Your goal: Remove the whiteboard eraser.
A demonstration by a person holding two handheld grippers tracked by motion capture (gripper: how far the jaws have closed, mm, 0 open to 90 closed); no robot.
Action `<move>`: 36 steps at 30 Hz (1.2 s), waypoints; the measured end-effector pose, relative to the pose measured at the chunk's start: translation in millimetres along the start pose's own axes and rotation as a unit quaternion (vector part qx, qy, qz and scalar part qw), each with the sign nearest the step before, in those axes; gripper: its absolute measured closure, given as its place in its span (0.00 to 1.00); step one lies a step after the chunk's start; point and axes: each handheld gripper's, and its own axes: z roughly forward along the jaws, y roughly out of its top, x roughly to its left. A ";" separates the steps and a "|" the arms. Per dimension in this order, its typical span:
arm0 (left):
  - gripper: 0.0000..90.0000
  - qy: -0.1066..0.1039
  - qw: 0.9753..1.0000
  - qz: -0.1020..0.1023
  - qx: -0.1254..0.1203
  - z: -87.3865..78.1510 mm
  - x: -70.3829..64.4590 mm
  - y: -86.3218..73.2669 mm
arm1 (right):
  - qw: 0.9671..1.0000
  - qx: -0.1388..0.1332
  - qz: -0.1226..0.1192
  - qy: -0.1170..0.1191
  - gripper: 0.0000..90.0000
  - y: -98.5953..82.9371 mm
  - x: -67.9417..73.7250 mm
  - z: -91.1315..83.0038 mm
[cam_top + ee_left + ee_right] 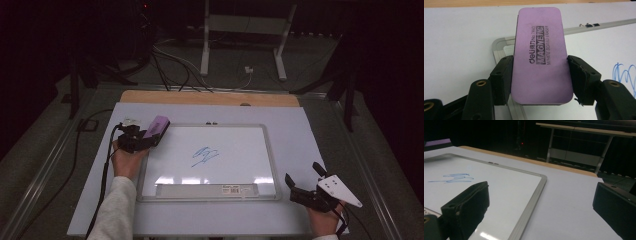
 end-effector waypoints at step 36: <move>0.46 -0.028 0.997 0.068 -0.006 -11.4 -39.2 -6.3 | 1.000 -0.009 0.006 -0.011 0.01 0.2 -2.4 -4.8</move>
